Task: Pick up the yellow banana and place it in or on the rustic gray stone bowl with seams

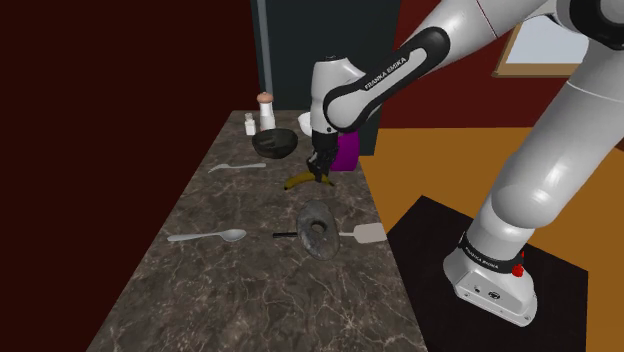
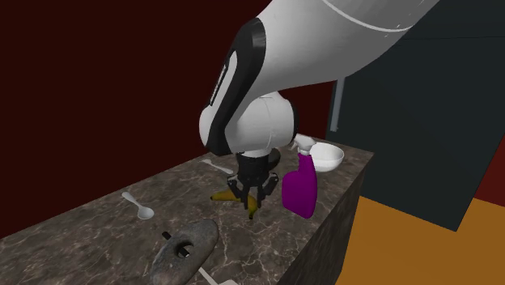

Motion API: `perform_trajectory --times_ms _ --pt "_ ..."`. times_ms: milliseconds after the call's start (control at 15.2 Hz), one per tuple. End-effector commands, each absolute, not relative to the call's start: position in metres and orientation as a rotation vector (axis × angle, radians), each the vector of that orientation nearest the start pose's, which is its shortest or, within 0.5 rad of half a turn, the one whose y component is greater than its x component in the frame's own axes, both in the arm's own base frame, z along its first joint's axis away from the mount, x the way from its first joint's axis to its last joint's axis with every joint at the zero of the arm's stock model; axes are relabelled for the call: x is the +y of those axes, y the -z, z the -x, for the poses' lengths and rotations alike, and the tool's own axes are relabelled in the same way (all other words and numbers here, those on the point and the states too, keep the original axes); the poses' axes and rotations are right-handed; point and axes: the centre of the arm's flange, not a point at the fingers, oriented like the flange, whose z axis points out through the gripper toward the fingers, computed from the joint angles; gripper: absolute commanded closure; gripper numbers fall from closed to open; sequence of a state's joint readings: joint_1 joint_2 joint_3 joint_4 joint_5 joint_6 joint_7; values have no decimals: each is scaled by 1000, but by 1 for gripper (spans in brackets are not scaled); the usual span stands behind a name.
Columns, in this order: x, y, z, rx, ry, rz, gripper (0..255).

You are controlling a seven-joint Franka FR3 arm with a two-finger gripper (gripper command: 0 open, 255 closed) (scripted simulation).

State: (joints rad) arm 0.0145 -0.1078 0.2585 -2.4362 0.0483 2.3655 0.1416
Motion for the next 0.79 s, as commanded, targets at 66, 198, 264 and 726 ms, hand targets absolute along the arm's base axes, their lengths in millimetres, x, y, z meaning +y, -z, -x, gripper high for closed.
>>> perform_trajectory --times_ms 66,198,264,726 --pt "128 -361 -458 -151 49 3124 255" --pt "128 -372 -458 -151 49 3124 255" --pt "128 -377 -458 -151 49 3124 255" --pt "128 -414 -458 -151 49 3124 255"
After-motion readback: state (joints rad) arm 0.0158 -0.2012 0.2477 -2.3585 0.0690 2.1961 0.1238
